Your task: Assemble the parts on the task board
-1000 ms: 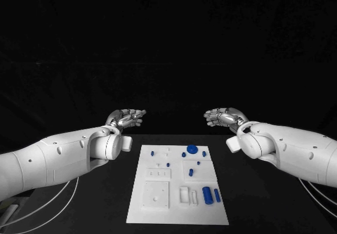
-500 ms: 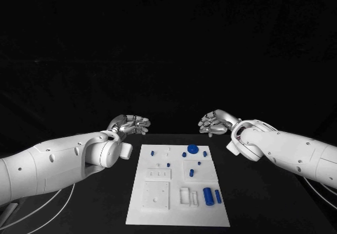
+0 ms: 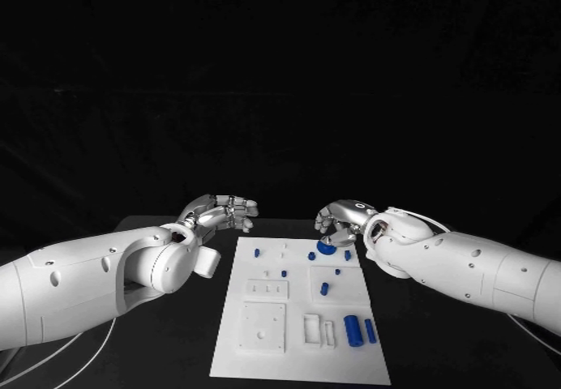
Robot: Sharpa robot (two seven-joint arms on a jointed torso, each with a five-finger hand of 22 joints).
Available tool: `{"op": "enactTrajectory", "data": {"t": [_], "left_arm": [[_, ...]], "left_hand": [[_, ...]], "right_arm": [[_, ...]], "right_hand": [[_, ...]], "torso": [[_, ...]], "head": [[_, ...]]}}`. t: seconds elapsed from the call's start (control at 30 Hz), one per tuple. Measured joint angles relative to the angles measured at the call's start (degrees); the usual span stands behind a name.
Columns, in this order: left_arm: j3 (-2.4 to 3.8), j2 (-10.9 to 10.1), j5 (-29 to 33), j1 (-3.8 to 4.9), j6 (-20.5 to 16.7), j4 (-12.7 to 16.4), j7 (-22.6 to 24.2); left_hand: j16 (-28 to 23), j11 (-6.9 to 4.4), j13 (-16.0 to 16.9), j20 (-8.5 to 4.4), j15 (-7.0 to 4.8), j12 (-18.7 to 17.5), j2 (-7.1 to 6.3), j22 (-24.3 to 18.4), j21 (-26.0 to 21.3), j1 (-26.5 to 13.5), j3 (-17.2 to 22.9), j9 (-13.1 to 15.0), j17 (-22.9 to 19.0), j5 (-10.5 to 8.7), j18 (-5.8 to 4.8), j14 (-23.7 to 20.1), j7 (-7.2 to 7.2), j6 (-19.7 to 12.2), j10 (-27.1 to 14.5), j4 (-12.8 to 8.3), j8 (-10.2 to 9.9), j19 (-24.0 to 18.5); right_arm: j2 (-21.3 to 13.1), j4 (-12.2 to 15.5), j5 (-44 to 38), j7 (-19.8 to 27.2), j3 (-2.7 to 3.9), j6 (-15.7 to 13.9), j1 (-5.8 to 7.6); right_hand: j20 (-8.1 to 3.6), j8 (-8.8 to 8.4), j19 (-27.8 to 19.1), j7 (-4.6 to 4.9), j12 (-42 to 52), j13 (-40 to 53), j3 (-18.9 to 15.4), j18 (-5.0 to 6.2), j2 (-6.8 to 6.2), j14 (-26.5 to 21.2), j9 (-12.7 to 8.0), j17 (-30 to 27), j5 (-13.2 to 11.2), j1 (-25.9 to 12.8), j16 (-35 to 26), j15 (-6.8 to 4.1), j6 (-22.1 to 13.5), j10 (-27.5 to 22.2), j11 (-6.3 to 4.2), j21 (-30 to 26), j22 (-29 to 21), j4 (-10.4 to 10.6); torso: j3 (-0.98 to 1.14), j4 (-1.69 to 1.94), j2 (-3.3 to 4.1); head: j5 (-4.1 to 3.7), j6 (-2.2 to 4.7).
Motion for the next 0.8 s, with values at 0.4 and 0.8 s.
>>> {"op": "enactTrajectory", "data": {"t": [0.4, 0.8], "left_arm": [[0.49, -0.6, 0.0, 0.22, 0.6, 2.6, 0.4], [0.51, -0.5, 0.0, 0.22, 0.7, 3.0, 0.4]], "left_hand": [[0.2, 0.00, -0.1, -0.20, 0.00, -0.3, -0.07, 0.0, 0.4, -0.6, 0.2, -0.1, 0.1, -0.22, -0.48, 0.0, 0.00, 0.0, 0.0, -0.2, -0.2, -0.2], [0.2, 0.00, -0.1, -0.19, 0.00, -0.3, -0.33, 0.0, 0.7, -1.3, 0.2, -0.1, 0.2, -0.44, -0.54, 0.0, 0.00, 0.0, 0.0, -0.2, -0.2, -0.2]], "right_arm": [[1.8, -1.2, -12.6, -3.9, 0.04, -1.4, -0.43], [3.0, -2.9, -16.9, -5.9, 0.04, -1.5, -1.47]], "right_hand": [[0.00, -0.23, 0.0, -0.20, -1.1, -0.4, 2.2, 0.00, -1.61, -0.2, 0.0, -1.4, -3.3, 0.8, 1.6, 0.25, 0.2, -0.3, 0.29, 1.4, 0.0, 0.5], [-0.01, -0.55, 0.0, -0.19, -1.4, -1.0, 3.1, 0.00, -2.65, -0.6, 0.0, -2.3, -4.7, 0.4, 2.3, 0.55, 0.2, -0.6, 0.60, 1.7, 0.0, 1.1]], "torso": [[-0.44, 1.49, 3.22], [-0.73, 1.86, 5.32]], "head": [[-0.84, 1.12], [-1.22, 1.71]]}}
